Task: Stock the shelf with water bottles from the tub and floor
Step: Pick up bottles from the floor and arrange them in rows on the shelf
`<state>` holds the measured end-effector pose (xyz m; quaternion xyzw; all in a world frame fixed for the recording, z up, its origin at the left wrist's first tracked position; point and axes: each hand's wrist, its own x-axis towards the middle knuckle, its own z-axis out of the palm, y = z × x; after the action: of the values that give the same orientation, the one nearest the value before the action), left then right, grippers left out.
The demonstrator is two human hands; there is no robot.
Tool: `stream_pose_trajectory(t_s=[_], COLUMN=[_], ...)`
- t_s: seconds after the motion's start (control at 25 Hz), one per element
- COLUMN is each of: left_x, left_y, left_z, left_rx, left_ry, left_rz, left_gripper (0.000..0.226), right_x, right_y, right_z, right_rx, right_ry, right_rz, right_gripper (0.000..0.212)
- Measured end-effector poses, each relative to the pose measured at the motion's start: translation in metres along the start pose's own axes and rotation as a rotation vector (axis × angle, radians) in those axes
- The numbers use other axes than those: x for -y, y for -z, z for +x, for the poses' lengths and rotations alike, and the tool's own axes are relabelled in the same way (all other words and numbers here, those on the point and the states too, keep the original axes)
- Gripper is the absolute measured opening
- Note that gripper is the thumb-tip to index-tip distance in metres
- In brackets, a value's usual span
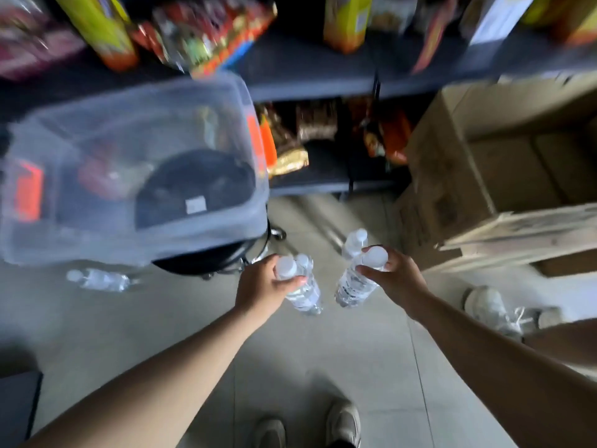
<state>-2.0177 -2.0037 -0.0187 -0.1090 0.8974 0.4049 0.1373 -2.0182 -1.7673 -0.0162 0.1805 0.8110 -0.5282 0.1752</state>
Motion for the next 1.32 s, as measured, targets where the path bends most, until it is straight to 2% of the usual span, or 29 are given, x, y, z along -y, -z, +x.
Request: stream_pose_trajectory(t_s=[0.2,0.44,0.64,0.8,0.96,1.04,1.12,1.24,1.32], left_x=[-0.150,-0.301,-0.378,-0.396,-0.386,-0.375,-0.365,-0.353,-0.349], left_y=[0.149,0.371,0.558,0.678,0.772,0.806,0.830,0.868,0.894], left_z=[-0.023,-0.086,-0.168,-0.212,-0.227,-0.220,-0.204,-0.158,-0.116], left_rx=[-0.110,-0.356,-0.493,-0.564,-0.619,-0.673,-0.722,-0.706,-0.705], left_ry=[-0.165,-0.310,-0.344,-0.403,-0.393,-0.384,-0.379,-0.367,-0.378], left_rz=[-0.009,-0.005,-0.072,-0.130,-0.131,-0.111,-0.084,-0.086,-0.092], left_gripper=[0.037,0.041,0.034,0.041,0.053,0.057,0.060,0.066,0.071], right_x=[0.207,0.455,0.640,0.755,0.835,0.863,0.887,0.931,0.965], right_y=[0.061,0.108,0.097,0.064,0.005,-0.026,-0.051,-0.088,-0.114], right_z=[-0.051,-0.168,-0.295,-0.363,-0.381,-0.372,-0.357,-0.321,-0.286], right_rx=[0.073,0.032,0.047,0.019,0.053,0.053,0.068,0.083,0.106], right_ry=[0.262,0.571,0.751,0.755,0.799,0.815,0.808,0.823,0.818], right_rz=[-0.100,-0.149,0.056,0.152,0.180,0.171,0.146,0.064,0.036], right_gripper=[0.026,0.014,0.016,0.017,0.023,0.034,0.033,0.028,0.034])
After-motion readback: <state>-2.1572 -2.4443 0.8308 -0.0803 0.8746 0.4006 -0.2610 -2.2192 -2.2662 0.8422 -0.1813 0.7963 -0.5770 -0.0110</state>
